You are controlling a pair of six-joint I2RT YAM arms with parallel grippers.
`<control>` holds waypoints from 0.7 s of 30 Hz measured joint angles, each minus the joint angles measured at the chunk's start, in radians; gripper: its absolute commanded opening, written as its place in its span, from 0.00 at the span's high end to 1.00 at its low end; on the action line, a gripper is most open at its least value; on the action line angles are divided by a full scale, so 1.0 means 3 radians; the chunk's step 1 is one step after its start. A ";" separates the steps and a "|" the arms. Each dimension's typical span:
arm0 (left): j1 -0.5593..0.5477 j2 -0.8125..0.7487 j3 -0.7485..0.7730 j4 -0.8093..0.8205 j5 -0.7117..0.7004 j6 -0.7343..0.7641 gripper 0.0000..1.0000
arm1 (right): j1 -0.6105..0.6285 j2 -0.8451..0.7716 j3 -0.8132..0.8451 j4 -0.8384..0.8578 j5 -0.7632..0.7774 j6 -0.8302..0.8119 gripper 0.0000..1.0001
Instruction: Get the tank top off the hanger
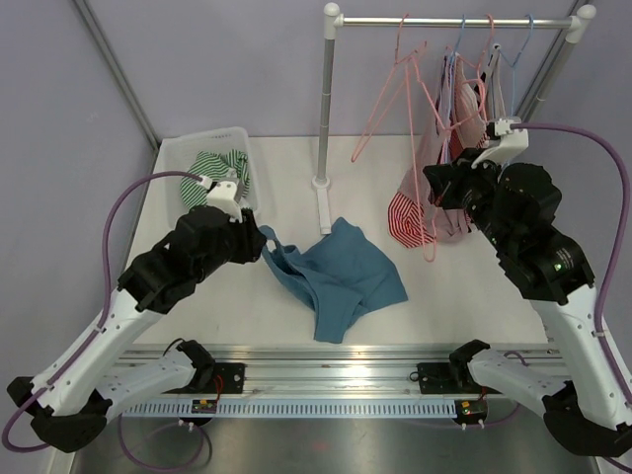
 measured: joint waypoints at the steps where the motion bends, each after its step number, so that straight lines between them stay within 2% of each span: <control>1: 0.0000 -0.0008 0.0029 -0.0037 -0.0013 0.0042 0.39 | 0.0000 0.0048 0.0107 -0.0106 0.0083 -0.0029 1.00; 3: 0.0000 -0.0018 0.0074 -0.0076 -0.0032 0.0062 0.17 | 0.0000 0.0183 0.0310 -0.0284 0.0262 -0.0085 1.00; 7: 0.0000 -0.0066 0.0081 -0.0167 -0.0039 0.0127 0.05 | -0.0001 0.0543 0.0717 -0.0535 0.0523 -0.0187 1.00; 10: 0.0000 -0.0132 0.0080 -0.0225 -0.0037 0.0183 0.02 | -0.0051 0.0941 0.1047 -0.0651 0.0608 -0.0277 1.00; 14: 0.0000 -0.0327 0.0006 -0.0217 -0.0038 0.0258 0.01 | -0.0345 0.1493 0.1503 -0.0717 0.0458 -0.0355 1.00; 21: 0.0022 -0.0698 -0.0420 -0.0083 -0.0064 0.0347 0.01 | -0.0661 0.2457 0.2653 -0.0866 0.0240 -0.0535 1.00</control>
